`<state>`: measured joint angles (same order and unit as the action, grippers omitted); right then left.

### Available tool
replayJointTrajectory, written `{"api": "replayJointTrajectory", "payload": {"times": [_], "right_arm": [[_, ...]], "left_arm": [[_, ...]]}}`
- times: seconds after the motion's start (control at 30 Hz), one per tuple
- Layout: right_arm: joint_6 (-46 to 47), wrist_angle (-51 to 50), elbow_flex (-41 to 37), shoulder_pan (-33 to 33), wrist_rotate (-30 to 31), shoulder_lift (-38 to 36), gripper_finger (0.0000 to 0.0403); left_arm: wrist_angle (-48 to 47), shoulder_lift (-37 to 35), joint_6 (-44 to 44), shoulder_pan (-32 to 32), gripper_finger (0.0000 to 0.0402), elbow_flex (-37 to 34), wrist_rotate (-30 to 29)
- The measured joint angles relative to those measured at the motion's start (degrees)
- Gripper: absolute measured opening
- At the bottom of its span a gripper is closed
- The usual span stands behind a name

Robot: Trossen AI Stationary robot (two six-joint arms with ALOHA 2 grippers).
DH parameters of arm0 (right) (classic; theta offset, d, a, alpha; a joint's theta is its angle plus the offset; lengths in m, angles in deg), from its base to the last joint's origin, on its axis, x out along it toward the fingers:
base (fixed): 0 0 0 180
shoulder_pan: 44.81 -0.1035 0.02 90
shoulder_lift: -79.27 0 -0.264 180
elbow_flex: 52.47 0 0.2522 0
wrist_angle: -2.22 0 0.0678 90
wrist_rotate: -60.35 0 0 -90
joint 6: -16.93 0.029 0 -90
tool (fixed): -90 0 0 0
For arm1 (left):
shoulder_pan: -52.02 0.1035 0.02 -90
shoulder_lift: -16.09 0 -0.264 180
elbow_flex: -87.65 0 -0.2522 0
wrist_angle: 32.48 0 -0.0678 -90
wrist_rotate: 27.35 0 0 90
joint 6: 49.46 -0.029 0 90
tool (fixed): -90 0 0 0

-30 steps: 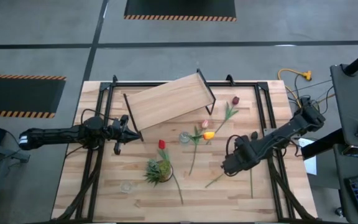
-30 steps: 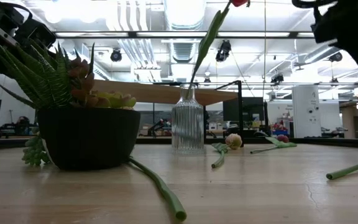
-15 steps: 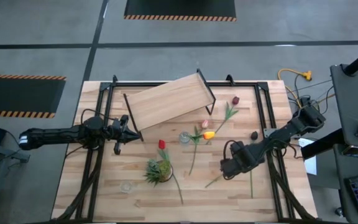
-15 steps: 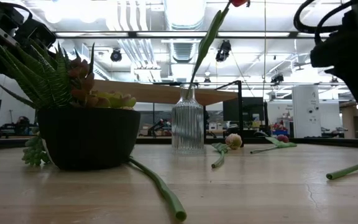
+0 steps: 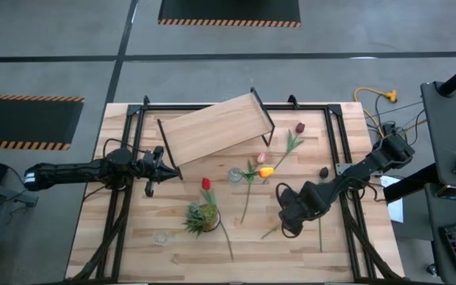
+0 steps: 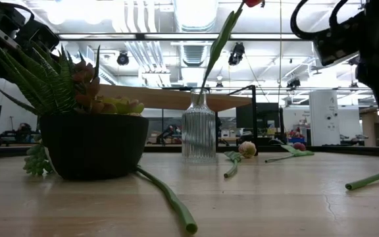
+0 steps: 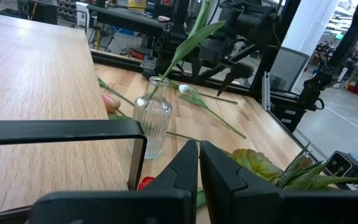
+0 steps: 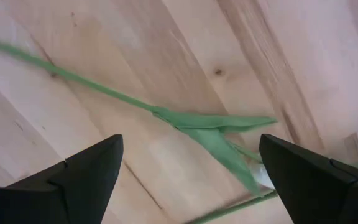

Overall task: Pick and place flowers into a vace then onto a shelf
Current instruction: Put the white tulip into the top transparent vase

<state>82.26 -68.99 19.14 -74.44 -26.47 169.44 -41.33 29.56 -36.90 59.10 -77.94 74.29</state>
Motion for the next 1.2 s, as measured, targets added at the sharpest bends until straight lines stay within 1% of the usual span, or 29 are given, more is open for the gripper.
{"api": "replayJointTrajectory", "payload": {"times": [0.03, 0.13, 0.23, 0.3, 0.4, 0.5, 0.7, 0.87, 1.03, 1.2], "right_arm": [[4.0, -0.1, 0.0, 0.2, 0.0, 0.0, 0.0368], [22.0, -0.5, 0.0, 0.7, 0.0, 0.0, 0.0368], [37.8, -0.5, -0.3, 0.9, 0.4, 0.0, 0.0368], [45.4, -0.6, -0.8, 0.9, 1.2, 0.0, 0.0368], [52.5, -0.4, -1.2, 0.3, 1.2, 0.0, 0.0368], [57.6, 0.6, -1.2, 0.1, 0.6, 0.0, 0.0368], [64.4, 2.6, -0.9, 0.0, -1.6, 0.6, 0.0368], [70.9, 2.8, -0.9, -0.2, -1.9, 4.1, 0.0368], [73.0, 6.4, -0.9, -0.2, -4.2, 7.8, 0.0368], [73.2, 6.8, -1.3, -0.1, -4.1, 8.3, 0.0368]], "left_arm": [[0.0, 0.0, 0.0, 0.0, 0.0001, 0.0, 0.0], [0.0, 0.0, 0.0, 0.0, 0.0001, 0.0, 0.0], [0.0, 0.0, 0.0, 0.0, 0.0001, 0.0, 0.0], [0.0, 0.0, 0.0, 0.0, 0.0001, 0.0, 0.0], [0.0, 0.0, 0.0, 0.0, 0.0001, 0.0, 0.0], [0.0, 0.0, 0.0, 0.0, 0.0001, 0.0, 0.0], [0.0, 0.0, 0.0, 0.0, 0.0001, 0.0, 0.0], [0.0, 0.0, 0.0, 0.0, 0.0001, 0.0, 0.0], [0.0, 0.0, 0.0, 0.0, 0.0001, 0.0, 0.0], [0.0, 0.0, 0.0, 0.0, 0.0001, 0.3, 0.0]]}}
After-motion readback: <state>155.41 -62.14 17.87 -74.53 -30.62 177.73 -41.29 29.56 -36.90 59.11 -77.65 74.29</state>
